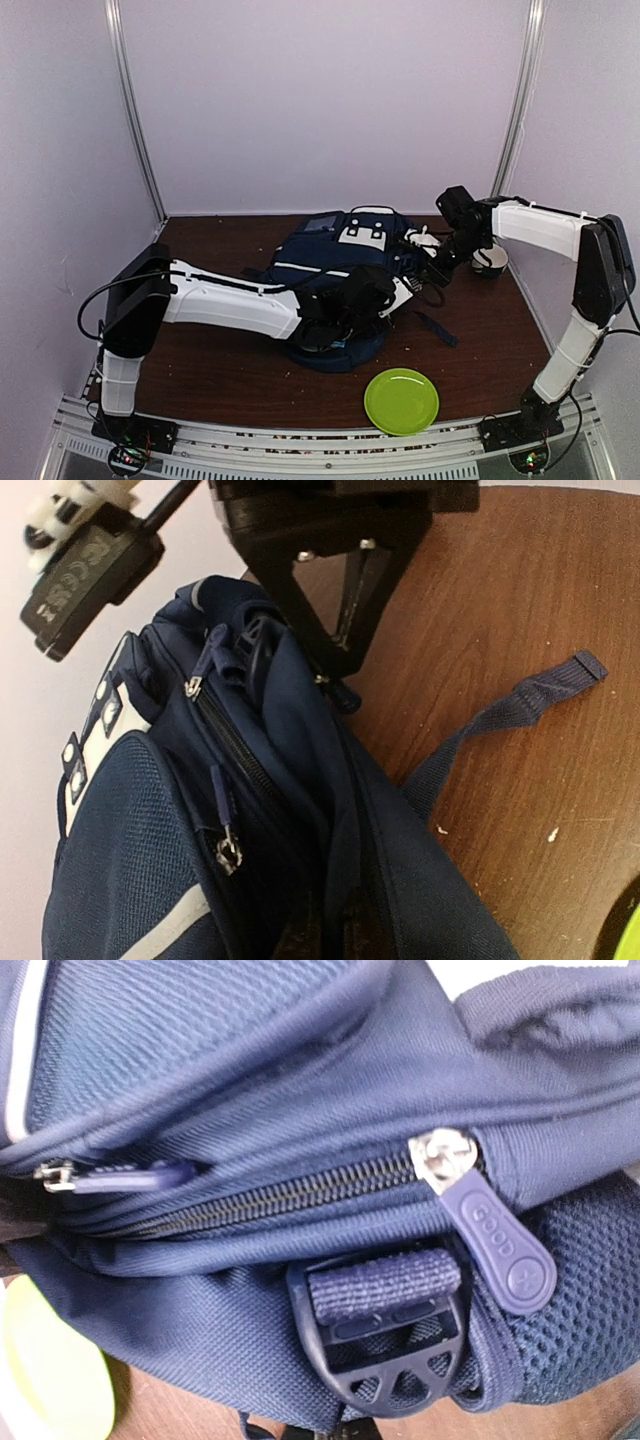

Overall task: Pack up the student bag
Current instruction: Pick up the student bag from the center of the board.

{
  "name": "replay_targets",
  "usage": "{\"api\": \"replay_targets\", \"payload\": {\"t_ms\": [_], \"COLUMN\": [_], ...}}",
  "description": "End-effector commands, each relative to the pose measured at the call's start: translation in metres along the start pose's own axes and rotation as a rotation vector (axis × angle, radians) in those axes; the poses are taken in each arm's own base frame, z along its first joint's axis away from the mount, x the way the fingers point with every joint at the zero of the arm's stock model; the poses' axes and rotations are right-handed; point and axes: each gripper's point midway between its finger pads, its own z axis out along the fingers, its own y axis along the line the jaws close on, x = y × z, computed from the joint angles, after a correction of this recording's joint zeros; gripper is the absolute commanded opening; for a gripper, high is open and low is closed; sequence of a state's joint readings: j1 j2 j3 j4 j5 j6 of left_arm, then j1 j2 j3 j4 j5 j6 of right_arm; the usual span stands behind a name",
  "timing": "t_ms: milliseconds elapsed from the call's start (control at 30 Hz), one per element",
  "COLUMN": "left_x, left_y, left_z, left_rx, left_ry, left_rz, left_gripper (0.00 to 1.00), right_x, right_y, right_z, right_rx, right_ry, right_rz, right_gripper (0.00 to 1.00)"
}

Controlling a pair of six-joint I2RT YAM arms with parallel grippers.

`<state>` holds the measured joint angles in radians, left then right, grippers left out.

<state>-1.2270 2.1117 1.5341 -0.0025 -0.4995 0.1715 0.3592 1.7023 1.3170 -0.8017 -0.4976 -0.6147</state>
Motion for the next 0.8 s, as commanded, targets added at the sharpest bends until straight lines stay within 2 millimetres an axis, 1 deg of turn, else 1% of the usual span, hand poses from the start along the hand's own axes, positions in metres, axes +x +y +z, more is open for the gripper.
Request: {"api": "replay_targets", "payload": {"t_ms": [0,33,67,167,233,333,467,567,633,767], "left_x": [0.002,0.001,0.000,-0.004,-0.007,-0.008,-0.013,-0.018,-0.021,-0.024], "left_y": [0.077,0.084,0.090,0.105,0.116,0.127,0.137,0.141,0.140,0.138], "left_z": [0.013,0.012,0.010,0.001,-0.005,-0.011,-0.019,-0.023,-0.024,-0.025], "left_rx": [-0.183,-0.185,-0.188,-0.189,-0.187,-0.177,-0.166,-0.159,-0.146,-0.126], "left_ry": [0.013,0.003,-0.008,-0.055,-0.078,-0.100,-0.125,-0.140,-0.146,-0.152], "left_rz": [-0.202,-0.246,-0.286,-0.387,-0.446,-0.512,-0.564,-0.577,-0.577,-0.584], "left_gripper": [0.00,0.00,0.00,0.00,0.00,0.00,0.00,0.00,0.00,0.00], "right_x": [0.000,0.001,0.003,0.006,0.007,0.009,0.006,-0.004,-0.015,-0.038], "right_y": [0.012,0.010,0.010,0.007,0.006,0.006,-0.005,-0.012,-0.018,-0.030], "right_z": [-0.003,0.001,0.004,0.012,0.017,0.025,0.029,0.025,0.023,0.027], "right_rx": [-0.060,-0.059,-0.060,-0.057,-0.062,-0.081,-0.037,-0.013,-0.001,-0.024], "right_ry": [-0.049,-0.053,-0.052,-0.055,-0.056,-0.050,-0.060,-0.084,-0.110,-0.130], "right_rz": [0.068,0.081,0.094,0.120,0.136,0.162,0.178,0.168,0.165,0.163], "right_gripper": [0.08,0.15,0.19,0.30,0.35,0.37,0.39,0.41,0.42,0.42]}}
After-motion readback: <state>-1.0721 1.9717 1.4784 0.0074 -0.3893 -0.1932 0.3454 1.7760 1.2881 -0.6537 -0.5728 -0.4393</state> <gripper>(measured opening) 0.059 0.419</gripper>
